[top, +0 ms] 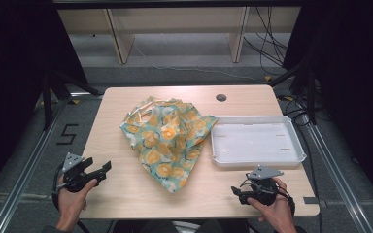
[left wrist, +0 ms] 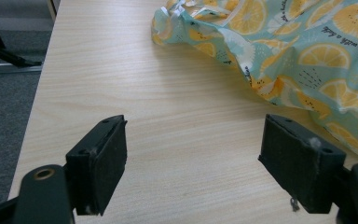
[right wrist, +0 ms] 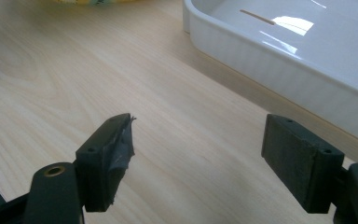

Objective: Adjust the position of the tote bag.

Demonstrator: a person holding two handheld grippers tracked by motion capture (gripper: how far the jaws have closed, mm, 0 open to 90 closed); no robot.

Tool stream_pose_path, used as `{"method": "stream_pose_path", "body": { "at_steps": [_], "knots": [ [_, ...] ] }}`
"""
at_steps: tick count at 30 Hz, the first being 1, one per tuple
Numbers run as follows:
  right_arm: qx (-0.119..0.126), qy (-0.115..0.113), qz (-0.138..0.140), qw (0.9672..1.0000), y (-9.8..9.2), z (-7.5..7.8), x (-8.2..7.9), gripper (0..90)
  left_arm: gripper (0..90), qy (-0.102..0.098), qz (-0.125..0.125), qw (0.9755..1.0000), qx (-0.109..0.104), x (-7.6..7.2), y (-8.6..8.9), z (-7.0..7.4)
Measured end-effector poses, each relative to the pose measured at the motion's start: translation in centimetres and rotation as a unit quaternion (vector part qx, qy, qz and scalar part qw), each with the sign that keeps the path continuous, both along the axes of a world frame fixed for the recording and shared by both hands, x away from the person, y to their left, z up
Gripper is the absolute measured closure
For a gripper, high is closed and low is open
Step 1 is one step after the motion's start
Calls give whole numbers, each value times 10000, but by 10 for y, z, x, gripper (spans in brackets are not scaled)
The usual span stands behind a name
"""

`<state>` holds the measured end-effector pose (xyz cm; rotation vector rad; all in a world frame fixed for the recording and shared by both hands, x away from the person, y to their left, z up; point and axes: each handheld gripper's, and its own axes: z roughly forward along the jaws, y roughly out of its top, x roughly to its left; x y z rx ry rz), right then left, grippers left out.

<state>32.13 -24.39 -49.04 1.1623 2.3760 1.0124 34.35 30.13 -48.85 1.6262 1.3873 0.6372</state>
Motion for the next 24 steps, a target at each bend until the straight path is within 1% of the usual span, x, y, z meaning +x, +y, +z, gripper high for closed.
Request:
{"method": "stream_pose_path", "body": {
  "at_steps": [4,6,7,8,9,11,12,14,15,16,17,19,21,23,24],
  "knots": [
    [-32,38,24,10000,0,0,0,258,222,30,21,10000,16,0,0,0],
    [-28,10,77,10000,0,0,1,258,221,64,31,10000,38,0,0,1],
    [13,104,-9,9999,1,1,-1,259,221,46,15,10000,37,0,0,0],
    [13,104,-9,9999,1,1,-1,259,221,46,15,10000,37,0,0,0],
    [-3,-3,61,10000,1,-1,1,258,221,38,12,10000,28,0,0,0],
    [-55,-18,148,9999,1,0,1,258,221,51,17,10000,41,0,0,0],
    [-55,-18,148,9999,1,0,1,258,221,51,17,10000,41,0,0,0],
    [-38,1,117,9999,2,0,0,258,221,31,25,10000,38,0,0,0],
    [-5,76,92,9999,4,1,-1,258,221,28,5,10000,24,1,0,-1],
    [-5,76,92,9999,4,1,-1,258,221,28,5,10000,24,1,0,-1],
    [29,-25,125,9999,5,1,-1,256,221,97,43,9999,71,0,0,0],
    [42,-67,162,9998,6,2,-2,249,221,105,18,9999,73,0,-1,0],
    [90,-39,195,9998,10,4,-3,246,222,127,1,9999,96,0,-1,0],
    [121,-163,335,9992,13,7,-2,243,223,152,-4,9998,90,0,-2,0],
    [121,-163,335,9992,13,7,-2,243,222,152,-4,9998,90,0,-2,0]
  ]
}}
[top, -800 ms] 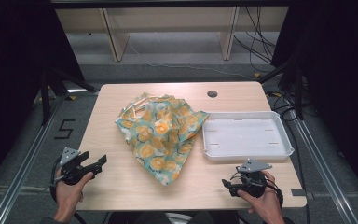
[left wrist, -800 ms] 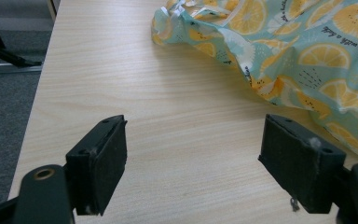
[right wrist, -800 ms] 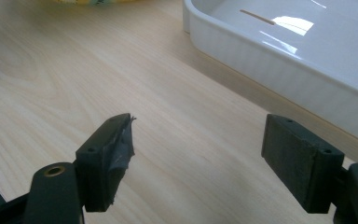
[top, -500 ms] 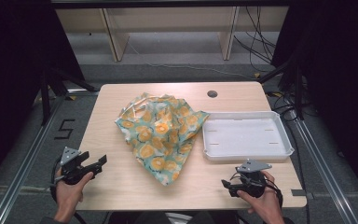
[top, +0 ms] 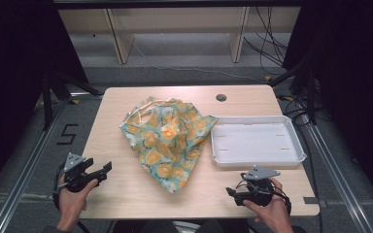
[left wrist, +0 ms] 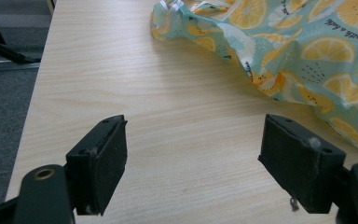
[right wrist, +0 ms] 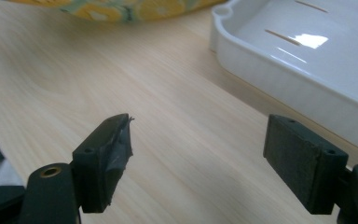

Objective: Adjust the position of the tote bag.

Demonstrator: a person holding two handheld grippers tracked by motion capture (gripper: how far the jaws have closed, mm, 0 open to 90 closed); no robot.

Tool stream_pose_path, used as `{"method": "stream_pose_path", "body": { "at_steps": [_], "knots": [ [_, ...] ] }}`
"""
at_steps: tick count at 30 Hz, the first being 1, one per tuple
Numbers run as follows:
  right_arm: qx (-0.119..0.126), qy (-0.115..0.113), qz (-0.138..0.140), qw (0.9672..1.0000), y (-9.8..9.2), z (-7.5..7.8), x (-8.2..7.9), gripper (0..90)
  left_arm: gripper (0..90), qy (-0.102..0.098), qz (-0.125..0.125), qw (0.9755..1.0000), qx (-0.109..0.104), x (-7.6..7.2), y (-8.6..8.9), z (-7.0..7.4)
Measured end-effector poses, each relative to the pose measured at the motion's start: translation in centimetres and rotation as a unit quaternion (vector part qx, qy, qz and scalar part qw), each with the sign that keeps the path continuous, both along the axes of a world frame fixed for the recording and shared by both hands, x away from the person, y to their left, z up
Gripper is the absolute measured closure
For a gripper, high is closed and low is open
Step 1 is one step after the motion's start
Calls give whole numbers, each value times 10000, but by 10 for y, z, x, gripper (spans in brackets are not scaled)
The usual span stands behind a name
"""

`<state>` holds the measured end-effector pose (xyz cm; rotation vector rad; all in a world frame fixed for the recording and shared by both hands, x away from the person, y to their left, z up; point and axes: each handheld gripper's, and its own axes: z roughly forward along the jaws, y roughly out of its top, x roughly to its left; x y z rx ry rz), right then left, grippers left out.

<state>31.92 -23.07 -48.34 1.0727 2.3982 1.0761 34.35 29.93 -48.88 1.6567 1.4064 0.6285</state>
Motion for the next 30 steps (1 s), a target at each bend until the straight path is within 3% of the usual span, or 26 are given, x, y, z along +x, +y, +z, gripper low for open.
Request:
{"method": "stream_pose_path", "body": {
  "at_steps": [4,5,8,9,10,11,13,14,16,17,19,20,21,24,25,27,30],
  "knots": [
    [145,-40,175,9997,12,5,-1,230,202,28,-92,9999,35,0,-2,0],
    [186,-165,259,9994,19,7,-1,226,200,47,-106,9999,21,-1,-3,0],
    [235,-138,410,9988,27,9,-1,223,185,62,-151,9999,-3,-1,-5,-1],
    [192,-266,551,9979,33,11,0,221,176,107,-151,9998,-28,-1,-6,-1],
    [192,-266,551,9979,33,11,0,221,162,107,-151,9998,-28,-1,-6,-1],
    [243,-241,601,9976,41,12,0,219,149,88,-306,9995,-61,-2,-8,-2],
    [285,-192,693,9970,50,13,-1,222,152,60,-349,9994,-51,-3,-11,-3],
    [235,-320,785,9961,53,13,0,223,153,92,-379,9992,-47,-3,-12,-3],
    [240,-245,853,9958,57,14,-1,223,153,113,-385,9992,-17,-3,-13,-3],
    [259,-368,977,9942,66,15,-1,227,152,126,-398,9991,-4,-3,-14,-3],
    [398,-301,1169,9919,76,16,0,241,160,145,-399,9991,29,-4,-14,-3],
    [398,-301,1169,9919,76,16,0,241,160,143,-420,9990,40,-4,-14,-3],
    [323,-356,1407,9889,87,18,1,242,172,176,-394,9990,79,-4,-16,-3],
    [235,-411,1572,9864,99,19,1,243,176,187,-414,9989,87,-4,-16,-4],
    [252,-432,1702,9841,112,20,0,244,184,139,-435,9989,62,-3,-15,-5],
    [235,-424,1769,9830,118,21,0,244,187,158,-430,9989,82,-3,-15,-5],
    [246,-392,2024,9782,141,24,0,247,193,178,-402,9990,111,-4,-14,-4]
  ]
}}
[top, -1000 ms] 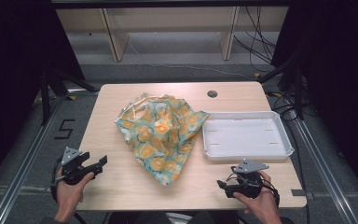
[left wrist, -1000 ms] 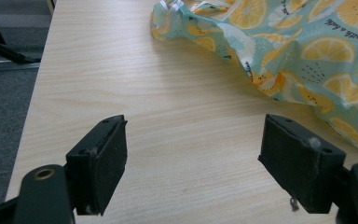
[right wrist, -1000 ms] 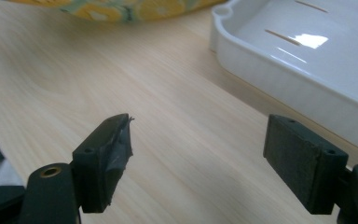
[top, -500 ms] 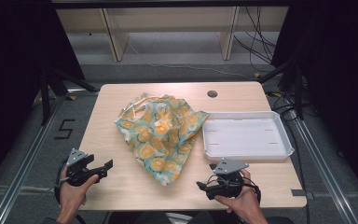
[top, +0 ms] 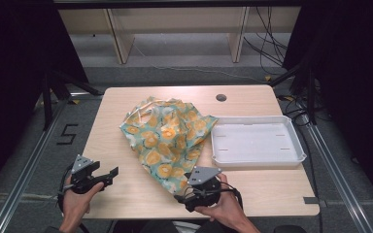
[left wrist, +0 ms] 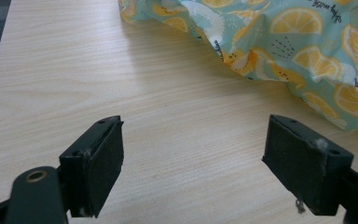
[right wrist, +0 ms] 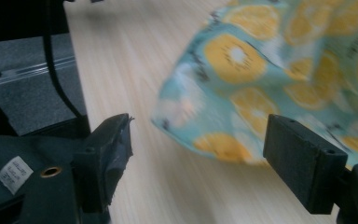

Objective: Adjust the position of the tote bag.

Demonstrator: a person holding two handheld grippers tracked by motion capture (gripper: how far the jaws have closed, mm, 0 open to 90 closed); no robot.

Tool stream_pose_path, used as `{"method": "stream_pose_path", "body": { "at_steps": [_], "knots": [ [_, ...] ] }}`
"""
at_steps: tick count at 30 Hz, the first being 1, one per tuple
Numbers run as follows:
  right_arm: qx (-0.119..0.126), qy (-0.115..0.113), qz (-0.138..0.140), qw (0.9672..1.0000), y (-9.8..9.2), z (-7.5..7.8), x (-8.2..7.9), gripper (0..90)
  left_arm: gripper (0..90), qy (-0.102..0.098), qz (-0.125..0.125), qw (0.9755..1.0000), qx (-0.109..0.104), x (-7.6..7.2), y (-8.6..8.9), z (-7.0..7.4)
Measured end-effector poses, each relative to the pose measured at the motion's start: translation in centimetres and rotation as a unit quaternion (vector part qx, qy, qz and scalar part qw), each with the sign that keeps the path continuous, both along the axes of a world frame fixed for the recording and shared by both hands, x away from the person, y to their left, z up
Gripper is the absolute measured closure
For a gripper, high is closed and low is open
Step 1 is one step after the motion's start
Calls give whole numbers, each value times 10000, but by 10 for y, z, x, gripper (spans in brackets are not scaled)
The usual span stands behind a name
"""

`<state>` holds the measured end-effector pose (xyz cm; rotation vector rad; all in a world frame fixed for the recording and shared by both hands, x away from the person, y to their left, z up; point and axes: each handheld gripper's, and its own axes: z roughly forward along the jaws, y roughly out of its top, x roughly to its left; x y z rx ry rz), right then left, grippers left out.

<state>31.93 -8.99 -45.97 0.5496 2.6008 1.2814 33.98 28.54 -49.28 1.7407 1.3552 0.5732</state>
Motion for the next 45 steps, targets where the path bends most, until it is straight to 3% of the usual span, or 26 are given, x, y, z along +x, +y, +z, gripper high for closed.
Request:
{"method": "stream_pose_path", "body": {
  "at_steps": [4,5,7,12,13,15,16,19,20,21,22,23,24,25,27,32,35,42,45],
  "knots": [
    [-36,-17,149,9999,13,0,3,245,194,-1,-12,10000,-7,1,1,0],
    [-100,-125,139,9998,21,-3,6,228,194,-1,-10,10000,-6,0,0,0],
    [-196,-110,177,9996,27,-5,9,229,194,-1,-12,10000,15,1,1,0],
    [-387,-226,80,9990,40,-10,16,236,194,-1,-17,10000,32,1,2,0],
    [-450,-113,67,9989,43,-11,18,318,194,0,0,10000,5,1,2,0],
    [-666,-143,-53,9977,45,-14,20,346,195,1,2,10000,5,1,2,0],
    [-751,-210,26,9970,45,-16,22,391,196,0,-6,10000,13,1,2,0],
    [-909,-208,-5,9956,41,-19,25,540,198,-16,-5,10000,8,1,2,0],
    [-909,-208,-5,9956,41,-19,25,540,199,-16,-5,10000,8,1,2,0],
    [-1007,-90,44,9949,37,-19,26,673,199,-24,6,10000,25,1,3,1],
    [-1007,-90,44,9949,37,-19,26,673,199,-32,6,10000,38,1,3,1],
    [-1066,-125,210,9940,33,-19,26,787,201,-76,-17,10000,35,1,3,1],
    [-1066,-125,210,9940,33,-19,26,787,201,-76,-17,10000,35,1,3,1],
    [-1149,-211,382,9924,29,-18,24,864,201,-77,32,10000,33,0,4,1],
    [-1298,-374,544,9893,23,-18,23,887,202,-79,50,9999,59,1,4,2],
    [-1545,-463,661,9847,8,-21,20,895,204,-94,71,9999,1,1,5,2],
    [-1691,-474,731,9817,-10,-21,22,896,212,-168,-57,9998,-17,1,4,1],
    [-1741,-563,427,9822,-44,-20,29,897,234,-240,-255,9993,137,1,-2,1],
    [-1695,-588,230,9835,-58,-19,37,896,243,-318,-524,9978,262,2,-8,1]
  ]
}}
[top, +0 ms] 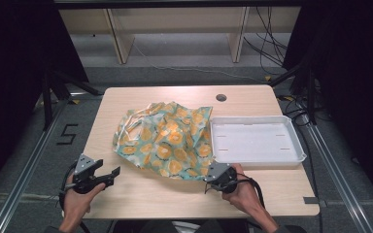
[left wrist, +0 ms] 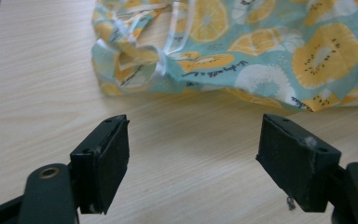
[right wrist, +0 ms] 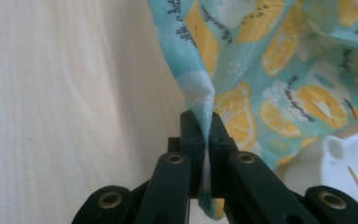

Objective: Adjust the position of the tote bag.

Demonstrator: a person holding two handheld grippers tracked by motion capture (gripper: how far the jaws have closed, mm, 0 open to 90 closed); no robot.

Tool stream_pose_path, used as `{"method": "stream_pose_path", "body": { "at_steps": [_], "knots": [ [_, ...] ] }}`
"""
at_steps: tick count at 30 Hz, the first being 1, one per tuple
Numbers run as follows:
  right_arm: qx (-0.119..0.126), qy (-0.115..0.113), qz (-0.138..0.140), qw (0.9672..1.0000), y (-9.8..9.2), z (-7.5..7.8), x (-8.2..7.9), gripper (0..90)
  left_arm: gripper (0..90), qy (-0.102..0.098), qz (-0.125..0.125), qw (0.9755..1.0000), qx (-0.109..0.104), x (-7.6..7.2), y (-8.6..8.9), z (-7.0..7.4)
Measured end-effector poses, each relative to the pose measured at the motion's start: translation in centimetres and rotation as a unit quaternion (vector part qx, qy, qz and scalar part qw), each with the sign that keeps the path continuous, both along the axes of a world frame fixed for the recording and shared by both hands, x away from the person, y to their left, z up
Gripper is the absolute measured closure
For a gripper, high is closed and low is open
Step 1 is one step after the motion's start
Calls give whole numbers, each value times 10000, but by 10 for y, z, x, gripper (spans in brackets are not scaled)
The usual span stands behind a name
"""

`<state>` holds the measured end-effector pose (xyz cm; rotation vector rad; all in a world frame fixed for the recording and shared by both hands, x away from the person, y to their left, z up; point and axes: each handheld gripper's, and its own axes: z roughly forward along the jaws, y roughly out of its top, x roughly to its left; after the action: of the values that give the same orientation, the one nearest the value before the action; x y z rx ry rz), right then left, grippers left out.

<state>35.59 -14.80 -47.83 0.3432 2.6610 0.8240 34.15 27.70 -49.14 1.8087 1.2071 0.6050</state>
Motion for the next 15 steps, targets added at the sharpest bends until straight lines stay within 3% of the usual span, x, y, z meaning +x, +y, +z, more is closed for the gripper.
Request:
{"method": "stream_pose_path", "body": {
  "at_steps": [6,11,15],
  "knots": [
    [63,-86,-228,9997,-10,2,12,896,247,18,-294,9992,270,1,-12,-4],
    [121,-75,-319,9994,-13,3,19,896,239,-63,-384,9981,478,6,-20,-4],
    [174,-97,-448,9988,-15,5,22,896,255,-198,-509,9948,854,11,-25,-4]
  ]
}}
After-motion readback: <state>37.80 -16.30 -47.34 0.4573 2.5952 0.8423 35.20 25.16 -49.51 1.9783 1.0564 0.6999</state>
